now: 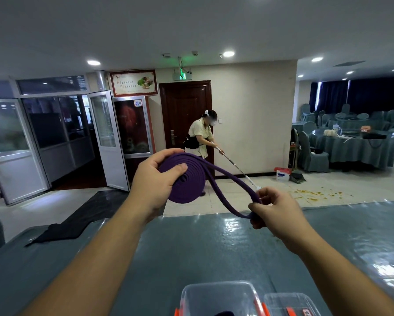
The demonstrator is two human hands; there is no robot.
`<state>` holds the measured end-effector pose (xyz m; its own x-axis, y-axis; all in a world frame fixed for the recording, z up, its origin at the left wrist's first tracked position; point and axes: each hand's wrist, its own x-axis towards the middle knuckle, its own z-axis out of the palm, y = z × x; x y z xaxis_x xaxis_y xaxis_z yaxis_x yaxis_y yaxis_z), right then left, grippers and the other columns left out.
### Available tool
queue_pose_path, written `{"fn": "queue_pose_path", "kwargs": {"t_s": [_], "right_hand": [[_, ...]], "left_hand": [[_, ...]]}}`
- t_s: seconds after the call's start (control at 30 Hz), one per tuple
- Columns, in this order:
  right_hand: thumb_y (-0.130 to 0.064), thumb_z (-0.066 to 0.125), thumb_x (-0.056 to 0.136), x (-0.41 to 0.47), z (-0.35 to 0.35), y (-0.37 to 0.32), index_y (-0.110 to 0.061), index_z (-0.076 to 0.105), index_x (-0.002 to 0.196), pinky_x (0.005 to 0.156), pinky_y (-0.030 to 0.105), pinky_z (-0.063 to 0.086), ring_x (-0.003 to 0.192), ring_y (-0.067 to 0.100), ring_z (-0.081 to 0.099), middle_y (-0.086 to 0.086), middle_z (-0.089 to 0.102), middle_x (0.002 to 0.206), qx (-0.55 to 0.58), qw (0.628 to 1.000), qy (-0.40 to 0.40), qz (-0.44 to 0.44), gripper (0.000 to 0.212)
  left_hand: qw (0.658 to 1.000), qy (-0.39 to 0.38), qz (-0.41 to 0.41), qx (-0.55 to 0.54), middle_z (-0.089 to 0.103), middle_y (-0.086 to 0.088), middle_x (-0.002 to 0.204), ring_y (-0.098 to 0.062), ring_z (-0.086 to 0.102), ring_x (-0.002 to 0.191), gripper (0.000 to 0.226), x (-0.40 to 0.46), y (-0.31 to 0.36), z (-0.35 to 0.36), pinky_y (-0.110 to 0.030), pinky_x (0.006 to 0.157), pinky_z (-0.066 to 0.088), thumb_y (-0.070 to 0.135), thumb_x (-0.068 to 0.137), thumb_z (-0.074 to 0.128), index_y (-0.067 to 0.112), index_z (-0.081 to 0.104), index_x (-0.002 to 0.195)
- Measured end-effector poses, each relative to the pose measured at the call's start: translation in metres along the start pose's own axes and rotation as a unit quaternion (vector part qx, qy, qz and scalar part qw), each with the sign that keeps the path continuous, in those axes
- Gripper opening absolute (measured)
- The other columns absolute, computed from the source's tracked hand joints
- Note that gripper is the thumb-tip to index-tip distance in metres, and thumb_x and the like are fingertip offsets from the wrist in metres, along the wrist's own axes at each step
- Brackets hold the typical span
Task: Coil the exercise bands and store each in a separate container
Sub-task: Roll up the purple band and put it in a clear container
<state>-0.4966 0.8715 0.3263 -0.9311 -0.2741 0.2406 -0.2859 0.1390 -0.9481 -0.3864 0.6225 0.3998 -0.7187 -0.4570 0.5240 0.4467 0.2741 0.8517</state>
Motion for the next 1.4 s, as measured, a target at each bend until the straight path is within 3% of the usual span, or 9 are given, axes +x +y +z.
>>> {"fn": "queue_pose_path", "kwargs": {"t_s": [0.1,0.27,0.43,0.7,0.8,0.93,1.07,1.27,1.4], "right_hand": [[-0.012,0.078,0.09,-0.002,-0.001,0.002,-0.022,0.07,0.107,0.061,0.032,0.064,0.07,0.019,0.077,0.002,0.078,0.082,-0.011,1.0,-0.028,0.009,0.021],[-0.034,0.079,0.089,-0.007,0.001,-0.014,-0.042,0.066,0.12,0.083,0.028,0.054,0.109,0.006,0.066,-0.015,0.069,0.116,-0.02,0.997,-0.046,-0.051,0.035],[-0.034,0.069,0.098,-0.014,0.008,-0.063,-0.044,0.071,0.119,0.088,0.017,0.055,0.105,-0.013,0.066,-0.024,0.074,0.112,-0.032,0.982,-0.05,-0.178,0.023],[-0.026,0.078,0.093,-0.019,0.007,-0.092,-0.021,0.082,0.104,0.094,0.048,0.062,0.094,0.019,0.079,0.002,0.082,0.095,-0.046,0.973,-0.18,-0.14,0.013],[-0.023,0.077,0.093,-0.02,0.004,-0.089,-0.019,0.082,0.103,0.092,0.046,0.063,0.091,0.019,0.08,0.003,0.083,0.092,-0.051,0.972,-0.182,-0.139,0.012],[-0.019,0.076,0.093,-0.023,0.006,-0.085,-0.016,0.083,0.101,0.089,0.041,0.064,0.091,0.021,0.08,0.005,0.083,0.091,-0.015,0.975,-0.175,-0.133,0.011],[-0.017,0.078,0.092,-0.025,0.007,-0.081,-0.013,0.082,0.102,0.081,0.029,0.065,0.089,0.021,0.08,0.007,0.083,0.091,0.028,0.974,-0.189,-0.125,0.012],[-0.012,0.083,0.087,-0.026,0.017,-0.068,-0.015,0.077,0.112,0.087,0.045,0.065,0.093,0.028,0.08,0.011,0.082,0.096,0.121,0.976,-0.13,-0.124,0.026],[-0.006,0.076,0.091,-0.029,0.025,-0.059,-0.025,0.081,0.109,0.089,0.039,0.063,0.101,0.024,0.078,0.006,0.082,0.104,0.185,0.966,-0.11,-0.144,0.027]], "left_hand": [[1.0,-0.014,0.001,0.002,0.078,0.014,0.1,-0.006,0.074,0.091,0.032,-0.002,0.002,0.001,-0.024,0.067,0.062,0.011,0.088,0.081,0.035,0.077,0.109],[0.998,-0.056,0.02,0.028,0.077,0.019,0.098,0.0,0.073,0.09,0.033,-0.007,0.005,0.003,-0.018,0.064,0.059,0.01,0.089,0.079,0.038,0.077,0.108],[0.985,-0.164,0.027,0.055,0.078,0.011,0.104,-0.008,0.075,0.096,0.036,-0.014,0.008,0.008,-0.021,0.07,0.06,0.01,0.09,0.08,0.039,0.077,0.112],[0.964,-0.249,0.039,0.089,0.075,0.013,0.113,-0.008,0.072,0.104,0.041,-0.024,0.011,0.013,-0.025,0.082,0.061,0.016,0.088,0.082,0.043,0.073,0.117],[0.966,-0.245,0.007,0.078,0.077,0.009,0.112,-0.012,0.074,0.103,0.046,-0.025,0.01,0.016,-0.025,0.082,0.061,0.015,0.085,0.085,0.042,0.072,0.12],[0.96,-0.263,-0.063,0.07,0.079,-0.002,0.106,-0.02,0.076,0.099,0.028,-0.023,0.013,0.017,-0.032,0.084,0.063,0.019,0.086,0.083,0.032,0.079,0.111],[0.963,-0.249,-0.093,0.037,0.079,-0.01,0.103,-0.025,0.076,0.096,0.024,-0.026,0.014,0.021,-0.036,0.084,0.06,0.037,0.087,0.079,0.023,0.081,0.106],[0.978,-0.186,-0.092,-0.022,0.078,-0.018,0.103,-0.029,0.074,0.09,0.04,-0.033,0.01,0.03,-0.039,0.08,0.06,0.044,0.081,0.072,0.015,0.08,0.106],[0.982,-0.136,-0.106,-0.081,0.077,-0.022,0.107,-0.031,0.073,0.092,0.042,-0.033,0.007,0.035,-0.046,0.086,0.059,0.043,0.083,0.071,0.01,0.079,0.109]]}}
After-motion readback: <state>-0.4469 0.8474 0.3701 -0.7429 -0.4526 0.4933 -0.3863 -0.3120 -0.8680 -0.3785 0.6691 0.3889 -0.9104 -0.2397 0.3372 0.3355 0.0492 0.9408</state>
